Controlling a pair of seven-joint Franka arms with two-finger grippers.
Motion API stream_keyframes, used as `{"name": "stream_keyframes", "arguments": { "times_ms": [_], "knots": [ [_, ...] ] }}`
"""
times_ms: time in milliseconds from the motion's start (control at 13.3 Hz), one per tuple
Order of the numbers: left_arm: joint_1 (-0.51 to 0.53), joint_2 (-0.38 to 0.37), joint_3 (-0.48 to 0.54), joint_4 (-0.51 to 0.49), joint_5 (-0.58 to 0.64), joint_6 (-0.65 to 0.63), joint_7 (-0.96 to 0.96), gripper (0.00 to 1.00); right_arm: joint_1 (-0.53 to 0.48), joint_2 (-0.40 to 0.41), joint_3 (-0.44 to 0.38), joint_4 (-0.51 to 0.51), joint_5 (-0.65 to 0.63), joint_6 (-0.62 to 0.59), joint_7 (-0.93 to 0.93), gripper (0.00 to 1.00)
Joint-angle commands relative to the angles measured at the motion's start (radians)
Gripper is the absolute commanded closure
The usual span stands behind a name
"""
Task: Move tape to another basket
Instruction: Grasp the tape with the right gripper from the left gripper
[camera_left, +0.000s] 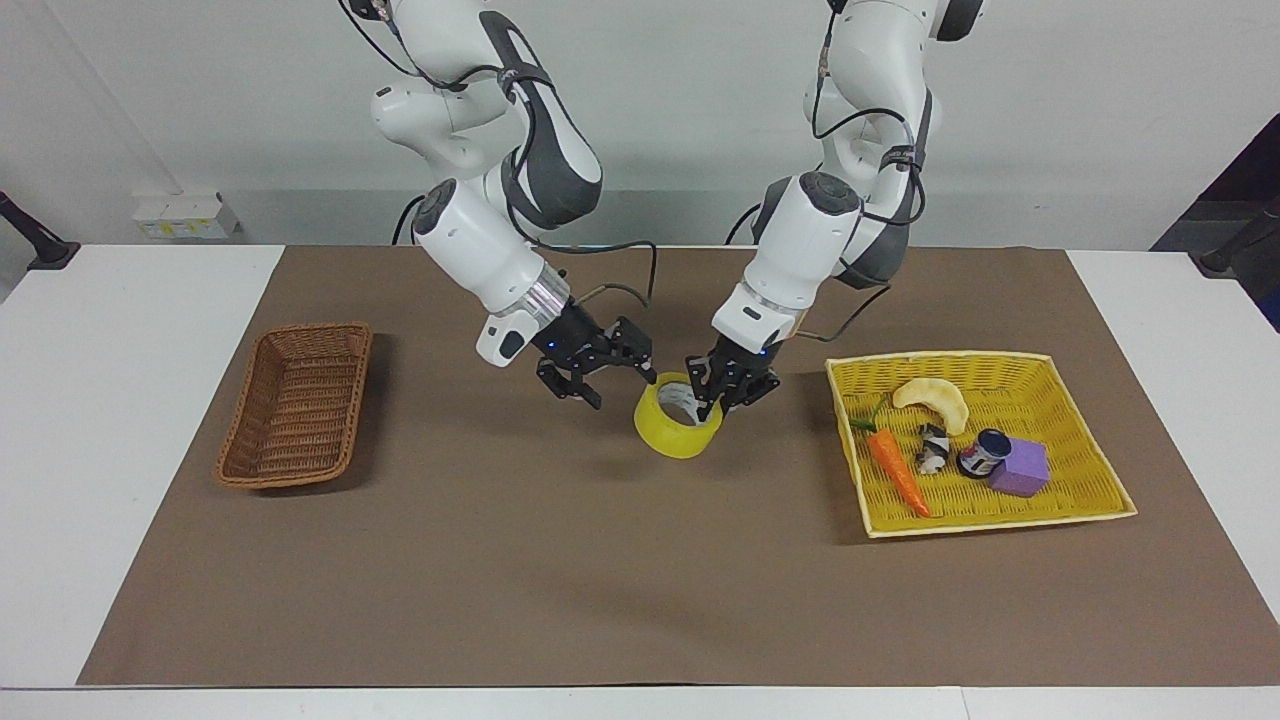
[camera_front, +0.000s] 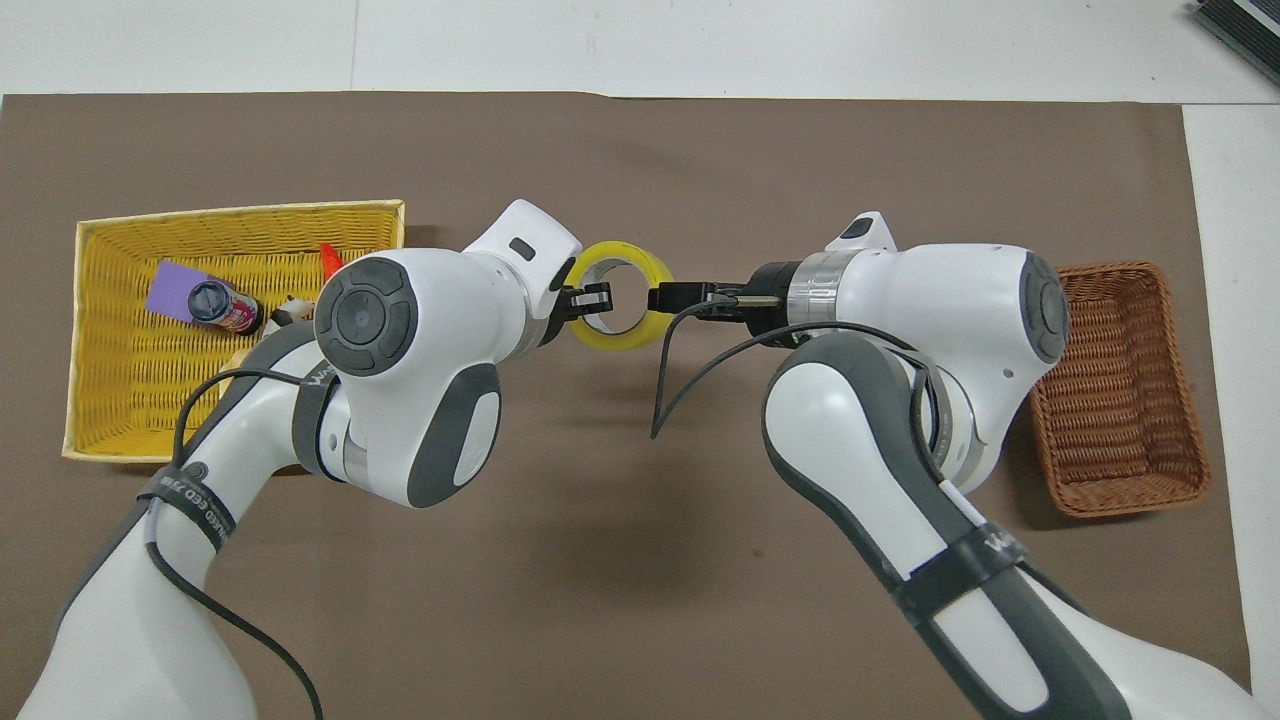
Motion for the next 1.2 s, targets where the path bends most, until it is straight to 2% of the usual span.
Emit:
{"name": "stream_keyframes", "arguments": {
  "times_ms": [0, 376, 526, 601, 751, 827, 902, 977, 1127],
  "knots": [
    [-0.040, 0.007, 0.017, 0.021, -0.020, 0.008, -0.038, 1.00, 0.002, 0.008, -0.001, 0.016, 0.025, 0.013, 0.017, 0.00],
    [-0.071, 0.006, 0.017, 0.021, -0.020, 0.008, -0.052, 1.00, 0.000, 0.057, -0.001, 0.043, 0.020, 0.050, 0.037, 0.00],
    [-0.074, 0.006, 0.017, 0.021, -0.020, 0.006, -0.052, 1.00, -0.001, 0.054, -0.002, 0.036, 0.012, 0.035, 0.038, 0.05],
    [-0.075, 0.006, 0.017, 0.021, -0.020, 0.008, -0.054, 1.00, 0.000, 0.054, -0.002, 0.033, 0.008, 0.011, 0.038, 0.16],
    [-0.075, 0.006, 0.017, 0.027, -0.026, 0.010, -0.054, 1.00, 0.004, 0.047, -0.004, 0.019, 0.002, -0.017, 0.040, 0.52],
    [-0.074, 0.006, 0.017, 0.029, -0.032, 0.016, -0.054, 1.00, 0.004, 0.043, -0.004, 0.013, -0.006, -0.036, 0.041, 0.76],
    [-0.071, 0.006, 0.017, 0.029, -0.044, 0.026, -0.054, 1.00, 0.002, 0.040, -0.004, 0.008, -0.006, -0.051, 0.040, 0.94],
    [-0.069, 0.006, 0.019, 0.029, -0.052, 0.036, -0.054, 1.00, -0.001, 0.040, -0.004, 0.008, -0.006, -0.053, 0.040, 1.00],
    [-0.066, 0.007, 0.019, 0.029, -0.054, 0.037, -0.052, 1.00, 0.000, 0.040, -0.004, 0.008, -0.006, -0.054, 0.041, 1.00]
  ]
}}
